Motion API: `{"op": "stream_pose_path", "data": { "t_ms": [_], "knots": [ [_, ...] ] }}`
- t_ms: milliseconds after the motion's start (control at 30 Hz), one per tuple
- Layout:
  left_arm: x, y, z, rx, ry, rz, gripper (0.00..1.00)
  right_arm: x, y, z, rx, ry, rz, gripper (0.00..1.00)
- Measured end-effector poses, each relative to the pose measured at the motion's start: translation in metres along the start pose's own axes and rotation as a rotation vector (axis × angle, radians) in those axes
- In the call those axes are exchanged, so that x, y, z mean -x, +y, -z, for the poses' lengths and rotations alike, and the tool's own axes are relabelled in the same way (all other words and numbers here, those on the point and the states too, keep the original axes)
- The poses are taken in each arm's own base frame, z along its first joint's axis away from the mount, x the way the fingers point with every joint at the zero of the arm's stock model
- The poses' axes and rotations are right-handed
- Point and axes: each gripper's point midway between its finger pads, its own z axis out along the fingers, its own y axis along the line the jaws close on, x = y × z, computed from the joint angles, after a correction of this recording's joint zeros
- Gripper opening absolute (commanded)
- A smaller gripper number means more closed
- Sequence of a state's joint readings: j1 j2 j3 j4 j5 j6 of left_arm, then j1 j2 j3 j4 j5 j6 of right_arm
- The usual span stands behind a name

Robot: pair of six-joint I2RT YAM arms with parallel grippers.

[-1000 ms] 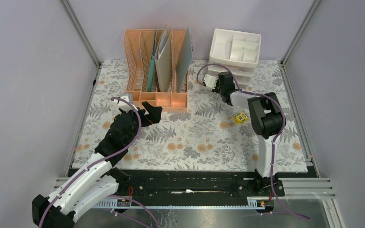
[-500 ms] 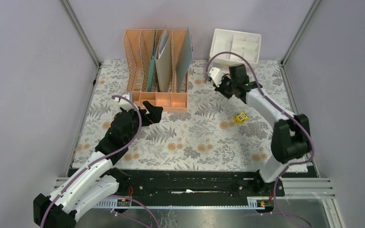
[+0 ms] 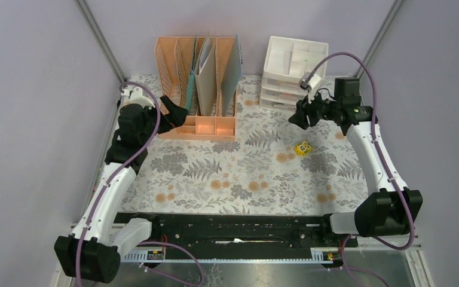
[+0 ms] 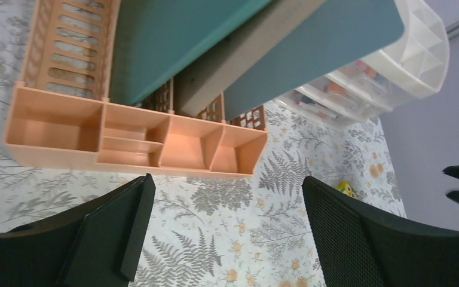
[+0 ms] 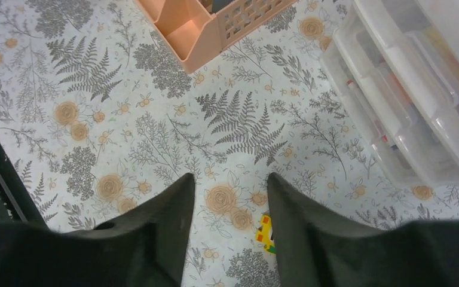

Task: Organize the desk
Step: Reset both arms

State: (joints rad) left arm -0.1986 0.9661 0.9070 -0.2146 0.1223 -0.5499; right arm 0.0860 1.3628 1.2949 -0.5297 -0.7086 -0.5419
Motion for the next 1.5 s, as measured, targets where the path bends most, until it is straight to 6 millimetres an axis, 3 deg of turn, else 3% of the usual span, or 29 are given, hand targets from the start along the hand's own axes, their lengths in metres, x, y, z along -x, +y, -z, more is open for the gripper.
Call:
{"op": "stream_pose_path", "data": {
  "t_ms": [100, 167, 367, 633, 833, 1033, 1500],
  "knots": [
    [0.013, 0.012, -0.002, 0.02, 0.022, -0.013, 0.99, 0.0, 0.003, 0.013, 0.021, -0.024, -0.066, 0.93],
    [0.015, 0.013, -0.002, 0.014, 0.038, -0.031, 0.99, 0.002, 0.005, 0.022, 0.026, -0.045, -0.088, 1.0],
    [0.009, -0.001, 0.001, -0.079, 0.07, -0.074, 0.99, 0.001, 0.002, 0.042, 0.01, -0.102, -0.157, 1.0],
    [0.0, -0.034, 0.02, -0.294, 0.047, -0.105, 0.99, -0.016, -0.011, 0.033, -0.03, -0.161, -0.447, 1.0],
    [0.007, -0.056, 0.03, -0.407, 0.021, -0.086, 0.99, 0.002, 0.012, 0.034, 0.101, -0.261, -0.53, 1.0],
    [-0.001, -0.062, 0.037, -0.459, 0.032, -0.08, 0.99, 0.027, 0.034, 0.049, 0.209, -0.329, -0.52, 1.0],
    [-0.004, -0.07, 0.047, -0.488, 0.072, -0.047, 0.99, 0.042, 0.04, 0.058, 0.227, -0.35, -0.559, 1.0]
  ]
}}
